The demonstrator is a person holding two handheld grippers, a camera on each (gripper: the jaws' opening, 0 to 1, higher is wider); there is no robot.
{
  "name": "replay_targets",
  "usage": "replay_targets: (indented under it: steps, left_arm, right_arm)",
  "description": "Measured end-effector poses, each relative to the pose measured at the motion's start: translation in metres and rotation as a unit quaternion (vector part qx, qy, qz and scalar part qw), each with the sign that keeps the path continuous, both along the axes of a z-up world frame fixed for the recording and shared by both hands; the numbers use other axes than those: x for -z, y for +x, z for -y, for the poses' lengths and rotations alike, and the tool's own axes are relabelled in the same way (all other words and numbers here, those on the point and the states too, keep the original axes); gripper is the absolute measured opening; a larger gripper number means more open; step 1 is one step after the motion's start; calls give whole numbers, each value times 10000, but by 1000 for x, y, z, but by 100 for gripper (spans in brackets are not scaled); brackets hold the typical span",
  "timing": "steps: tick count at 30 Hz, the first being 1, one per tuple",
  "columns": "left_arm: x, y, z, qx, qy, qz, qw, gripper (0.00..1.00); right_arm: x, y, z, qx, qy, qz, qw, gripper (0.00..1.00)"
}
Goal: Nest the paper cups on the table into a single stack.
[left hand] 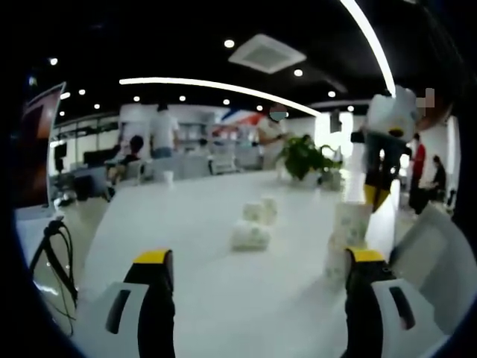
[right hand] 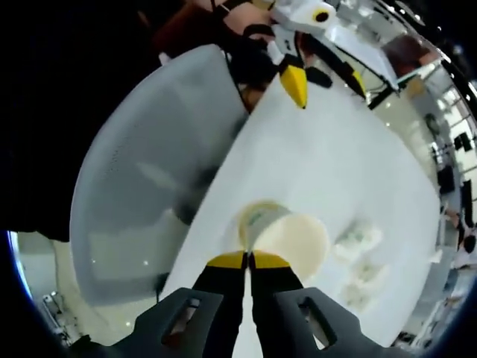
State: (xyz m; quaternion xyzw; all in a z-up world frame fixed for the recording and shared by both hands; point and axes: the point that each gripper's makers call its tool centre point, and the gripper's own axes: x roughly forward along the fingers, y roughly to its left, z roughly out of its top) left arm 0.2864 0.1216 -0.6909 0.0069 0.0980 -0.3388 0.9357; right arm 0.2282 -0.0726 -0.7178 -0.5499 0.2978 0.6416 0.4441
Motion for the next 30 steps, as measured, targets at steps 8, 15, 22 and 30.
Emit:
replay_targets:
  steps: [8,15,22,30]
  left_arm:
    - [2,-1,-2,-9,-6,-17,10000,93]
    - [3,-1,-6,-61,-9,-44,10000,93]
    - [5,-1,-7,-92,-21,-58,9999,93]
    - [8,-3,-7,-125,-33,-72,9999,93]
  right_arm:
    - [11,-1,-5,-206,-99,70,9997,0]
    - [17,-1,-9,-231,-39,-32,9997,0]
    - [26,0,-6,-172,-91,-98,9998,2]
    - [36,-3,-2,-7,-18,-258,9997,5]
